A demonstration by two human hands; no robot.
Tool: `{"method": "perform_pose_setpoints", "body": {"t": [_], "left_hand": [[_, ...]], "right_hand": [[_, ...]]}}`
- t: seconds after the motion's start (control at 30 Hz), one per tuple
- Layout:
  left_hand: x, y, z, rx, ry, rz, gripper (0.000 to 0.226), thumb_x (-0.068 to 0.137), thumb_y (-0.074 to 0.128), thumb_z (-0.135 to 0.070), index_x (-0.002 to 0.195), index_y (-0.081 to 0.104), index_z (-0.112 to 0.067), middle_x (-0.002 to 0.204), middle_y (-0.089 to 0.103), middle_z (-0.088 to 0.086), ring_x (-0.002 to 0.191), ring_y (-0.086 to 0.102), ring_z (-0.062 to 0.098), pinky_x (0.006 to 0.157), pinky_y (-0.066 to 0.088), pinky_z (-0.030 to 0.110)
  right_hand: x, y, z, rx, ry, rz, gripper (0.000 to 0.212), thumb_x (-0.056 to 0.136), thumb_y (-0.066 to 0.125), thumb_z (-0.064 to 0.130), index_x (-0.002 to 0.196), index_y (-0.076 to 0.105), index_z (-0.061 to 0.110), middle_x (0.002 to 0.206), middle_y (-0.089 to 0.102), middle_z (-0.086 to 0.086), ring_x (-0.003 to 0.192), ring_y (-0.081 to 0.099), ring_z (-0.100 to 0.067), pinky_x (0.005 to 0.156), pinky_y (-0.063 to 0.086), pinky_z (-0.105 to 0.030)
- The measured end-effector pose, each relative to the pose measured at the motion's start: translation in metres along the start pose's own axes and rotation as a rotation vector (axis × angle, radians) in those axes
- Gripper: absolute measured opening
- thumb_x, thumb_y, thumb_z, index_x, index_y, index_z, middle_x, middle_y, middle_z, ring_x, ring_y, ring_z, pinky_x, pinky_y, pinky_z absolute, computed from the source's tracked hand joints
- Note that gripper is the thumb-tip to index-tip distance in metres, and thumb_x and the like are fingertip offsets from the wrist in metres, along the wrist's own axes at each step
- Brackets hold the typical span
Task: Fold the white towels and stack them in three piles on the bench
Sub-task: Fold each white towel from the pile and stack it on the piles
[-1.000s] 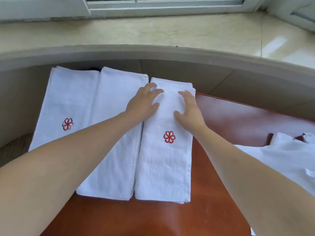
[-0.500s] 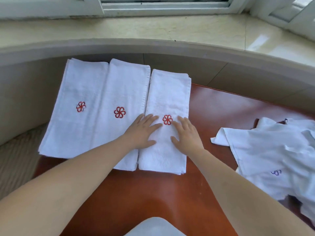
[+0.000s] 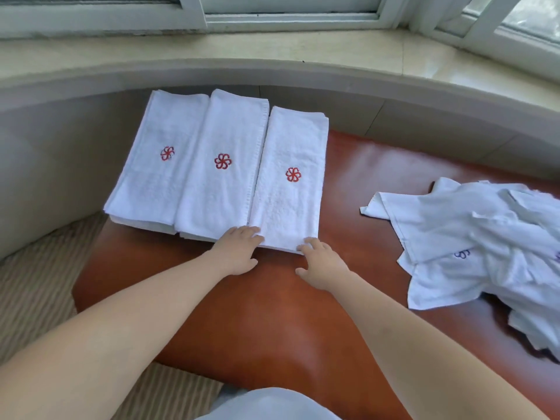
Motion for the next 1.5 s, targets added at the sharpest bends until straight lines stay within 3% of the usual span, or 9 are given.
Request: {"method": "perform_pose_setpoints", "body": {"t": [0.13, 0.37, 0.57, 0.9, 1.3, 1.5], "left_hand": [[-0.039, -0.004, -0.019, -0.080, -0.065, 0.039, 0.059, 0.099, 0.052, -0.041, 0.155, 0.040, -0.028, 0.153, 0.048, 0.001, 0.137, 0.047, 0.024, 0.108, 0.041, 0.036], [-0.105, -0.043, -0.048, -0.140, -0.076, -0.115, 0.062, 0.099, 0.051, -0.042, 0.157, 0.035, -0.025, 0.161, 0.035, -0.002, 0.143, 0.037, 0.022, 0.112, 0.040, 0.041], [-0.153, -0.076, -0.078, -0.170, -0.050, -0.266, 0.061, 0.098, 0.055, -0.040, 0.155, 0.037, -0.025, 0.160, 0.034, -0.004, 0.141, 0.039, 0.023, 0.110, 0.039, 0.040], [-0.210, -0.045, -0.168, -0.210, 0.054, -0.335, 0.060, 0.096, 0.057, -0.045, 0.152, 0.042, -0.028, 0.156, 0.037, -0.005, 0.136, 0.046, 0.024, 0.107, 0.041, 0.040], [-0.168, -0.100, -0.304, -0.093, 0.214, -0.313, 0.061, 0.100, 0.055, -0.041, 0.156, 0.036, -0.025, 0.165, 0.027, -0.002, 0.144, 0.038, 0.024, 0.113, 0.037, 0.039], [-0.083, -0.114, -0.402, -0.079, 0.283, -0.271, 0.056, 0.097, 0.058, -0.038, 0.150, 0.046, -0.024, 0.153, 0.046, -0.001, 0.134, 0.050, 0.025, 0.104, 0.046, 0.042]], "right_hand": [[-0.033, -0.002, 0.004, -0.043, 0.032, 0.070, 0.055, 0.101, 0.053, 0.043, 0.152, 0.043, 0.027, 0.147, 0.052, -0.004, 0.130, 0.052, -0.029, 0.105, 0.046, -0.041], [-0.097, -0.032, 0.015, 0.041, 0.026, -0.140, 0.055, 0.097, 0.057, 0.040, 0.149, 0.046, 0.023, 0.147, 0.048, -0.003, 0.131, 0.049, -0.029, 0.105, 0.045, -0.044], [-0.154, -0.037, 0.028, -0.012, 0.034, -0.229, 0.056, 0.099, 0.055, 0.043, 0.151, 0.043, 0.027, 0.153, 0.041, 0.001, 0.138, 0.043, -0.027, 0.106, 0.040, -0.042], [-0.256, -0.007, 0.019, -0.060, 0.083, -0.279, 0.057, 0.097, 0.058, 0.040, 0.151, 0.044, 0.030, 0.157, 0.037, 0.006, 0.142, 0.037, -0.023, 0.110, 0.037, -0.040], [-0.340, -0.025, -0.110, 0.030, 0.250, -0.379, 0.056, 0.096, 0.058, 0.034, 0.150, 0.045, 0.026, 0.157, 0.038, 0.001, 0.140, 0.040, -0.028, 0.111, 0.037, -0.039], [-0.350, -0.031, -0.235, 0.130, 0.323, -0.357, 0.053, 0.095, 0.059, 0.030, 0.146, 0.048, 0.026, 0.154, 0.039, 0.004, 0.136, 0.044, -0.025, 0.106, 0.043, -0.039]]}}
Point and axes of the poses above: each hand's wrist, its own x-axis towards the middle knuckle, its own y-axis out of the palm, z = x × y, the point moved 6 cm from there along x, towards the middle knuckle
